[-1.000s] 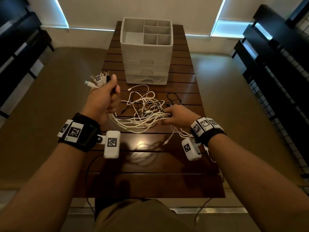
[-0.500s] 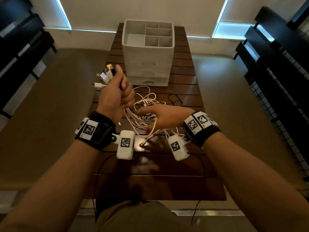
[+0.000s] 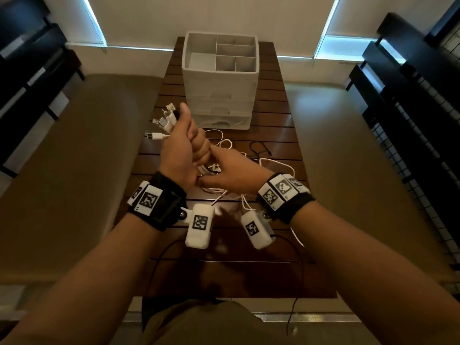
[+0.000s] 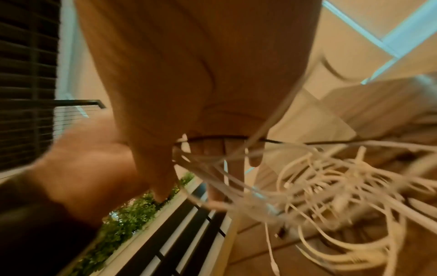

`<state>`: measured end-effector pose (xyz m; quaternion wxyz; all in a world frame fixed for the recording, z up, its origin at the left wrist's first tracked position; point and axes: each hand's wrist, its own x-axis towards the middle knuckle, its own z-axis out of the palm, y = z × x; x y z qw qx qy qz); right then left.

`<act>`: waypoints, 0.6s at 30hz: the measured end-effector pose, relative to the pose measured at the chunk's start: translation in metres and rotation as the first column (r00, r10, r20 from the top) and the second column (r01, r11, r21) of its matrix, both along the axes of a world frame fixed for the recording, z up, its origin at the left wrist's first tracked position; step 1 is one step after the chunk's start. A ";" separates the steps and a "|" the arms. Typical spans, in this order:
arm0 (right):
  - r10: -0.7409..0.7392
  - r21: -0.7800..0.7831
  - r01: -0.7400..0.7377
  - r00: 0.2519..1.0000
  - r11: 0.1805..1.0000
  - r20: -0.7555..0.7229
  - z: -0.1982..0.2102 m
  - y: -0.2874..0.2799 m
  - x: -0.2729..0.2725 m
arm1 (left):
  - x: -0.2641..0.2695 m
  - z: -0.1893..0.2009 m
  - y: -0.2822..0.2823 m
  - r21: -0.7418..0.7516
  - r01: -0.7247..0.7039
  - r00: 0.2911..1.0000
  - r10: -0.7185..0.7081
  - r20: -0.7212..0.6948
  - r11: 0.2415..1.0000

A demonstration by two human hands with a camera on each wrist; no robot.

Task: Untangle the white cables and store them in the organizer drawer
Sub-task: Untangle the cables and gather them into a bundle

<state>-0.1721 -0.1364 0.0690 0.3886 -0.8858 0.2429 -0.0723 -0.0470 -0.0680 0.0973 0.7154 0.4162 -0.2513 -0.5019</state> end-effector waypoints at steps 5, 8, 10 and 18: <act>-0.025 0.054 0.023 0.999 0.998 0.032 -0.026 -0.003 -0.008 | 0.014 -0.001 0.007 -0.071 0.097 0.992 -0.103 -0.079 0.993; -0.015 -0.060 0.006 0.988 0.998 -0.152 -0.039 -0.016 -0.032 | 0.025 -0.007 0.012 -0.092 0.151 0.981 -0.160 -0.109 0.984; -0.077 -0.158 0.026 0.941 0.987 -0.330 -0.051 -0.026 -0.051 | 0.031 -0.012 0.015 -0.072 0.160 0.977 -0.168 -0.133 0.985; -0.048 -0.070 0.001 0.734 0.998 -0.678 -0.069 -0.024 -0.067 | 0.007 -0.029 0.012 0.205 0.162 0.977 -0.127 -0.173 0.965</act>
